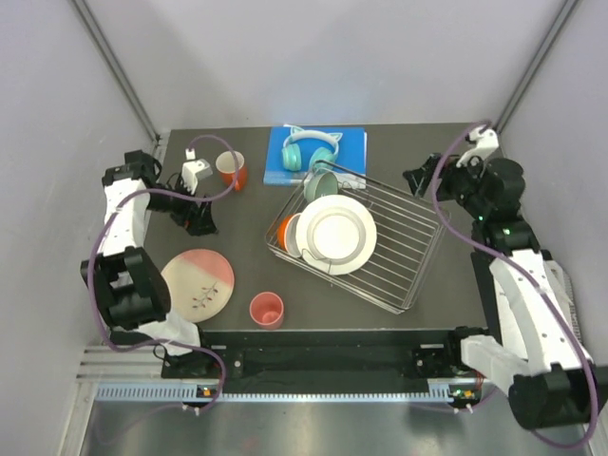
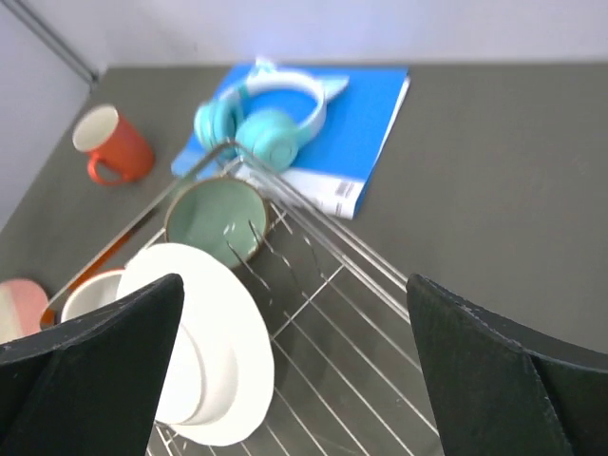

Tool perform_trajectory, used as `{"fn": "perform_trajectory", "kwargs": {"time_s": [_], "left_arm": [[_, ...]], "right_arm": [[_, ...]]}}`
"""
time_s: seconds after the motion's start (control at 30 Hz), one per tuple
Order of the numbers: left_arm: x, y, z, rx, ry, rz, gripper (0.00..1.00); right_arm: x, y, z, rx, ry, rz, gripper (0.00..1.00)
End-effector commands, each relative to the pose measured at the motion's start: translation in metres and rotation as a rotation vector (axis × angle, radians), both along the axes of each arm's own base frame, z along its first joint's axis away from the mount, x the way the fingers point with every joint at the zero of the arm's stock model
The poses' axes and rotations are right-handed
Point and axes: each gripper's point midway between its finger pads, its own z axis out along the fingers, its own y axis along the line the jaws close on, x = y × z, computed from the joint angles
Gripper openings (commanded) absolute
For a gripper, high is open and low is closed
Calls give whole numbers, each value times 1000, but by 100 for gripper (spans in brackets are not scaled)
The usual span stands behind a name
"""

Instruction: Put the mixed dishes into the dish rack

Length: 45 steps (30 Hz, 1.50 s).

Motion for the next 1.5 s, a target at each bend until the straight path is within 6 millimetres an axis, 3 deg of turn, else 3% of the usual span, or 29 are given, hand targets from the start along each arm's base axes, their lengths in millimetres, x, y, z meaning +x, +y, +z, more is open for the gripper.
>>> {"fn": "perform_trajectory", "kwargs": {"time_s": [0.0, 0.07, 0.27, 0.4, 0.47, 0.5, 0.53, 0.6, 0.63, 0.7, 0.83, 0.87, 0.9, 0.93, 0.97, 1.0, 1.07, 1.1, 1.13, 1.2, 1.3, 1.37, 1.43, 1.47], "left_arm": [[-40, 20, -29, 51, 125, -13, 99], [-45, 29, -44, 72, 162, 1, 99], [-32, 60, -77, 89, 253, 72, 98], [-27, 84, -91, 95, 294, 145, 98], [-28, 93, -93, 91, 301, 172, 99], [-30, 96, -93, 90, 306, 187, 99], [-32, 97, -91, 93, 301, 199, 99], [-39, 100, -91, 89, 311, 225, 99], [-42, 101, -86, 94, 299, 234, 99], [-49, 107, -82, 92, 304, 268, 99], [-70, 126, -74, 107, 304, 322, 99], [-82, 136, -79, 113, 328, 355, 99], [-88, 141, -80, 118, 331, 355, 99], [-94, 145, -83, 117, 342, 368, 99], [-103, 152, -87, 111, 360, 397, 99], [-108, 155, -89, 107, 365, 403, 99], [-119, 160, -94, 87, 386, 430, 99], [-122, 160, -95, 85, 386, 425, 99], [-125, 159, -95, 79, 394, 426, 99], [-133, 156, -100, 73, 407, 423, 99], [-142, 152, -106, 92, 402, 416, 99], [-148, 150, -116, 97, 414, 420, 99], [-153, 148, -121, 93, 429, 427, 99], [-155, 146, -126, 90, 435, 433, 99]], "right_arm": [[-17, -17, 28, -29, -133, -74, 100], [-26, -14, 33, -28, -152, -51, 100], [-52, -1, 44, 10, -201, 26, 100], [-62, 26, 46, 17, -176, 124, 100], [-71, 59, 30, -47, -103, 212, 100], [-59, 65, 30, -94, -86, 171, 100], [-71, 97, 26, -119, -72, 251, 100], [-62, 130, 12, -190, -10, 285, 100], [-73, 159, 8, -207, 1, 365, 99], [-71, 202, -1, -222, 39, 462, 100], [-79, 269, 0, -110, 69, 625, 100], [-77, 280, 13, -83, 58, 649, 100], [-77, 295, -10, -115, 120, 699, 100], [-84, 308, -14, -144, 120, 744, 100], [-82, 321, 2, -176, 59, 763, 100], [-75, 326, -40, -298, 154, 729, 100], [-80, 343, -64, -447, 185, 752, 99], [-62, 361, -73, -510, 178, 708, 100], [-71, 367, -82, -566, 194, 718, 100], [-72, 387, -89, -532, 198, 736, 100], [-86, 412, -96, -271, 326, 839, 100], [-87, 414, -106, -198, 392, 887, 100], [-89, 419, -135, -296, 418, 886, 100], [-87, 418, -129, -355, 402, 882, 100]]}}
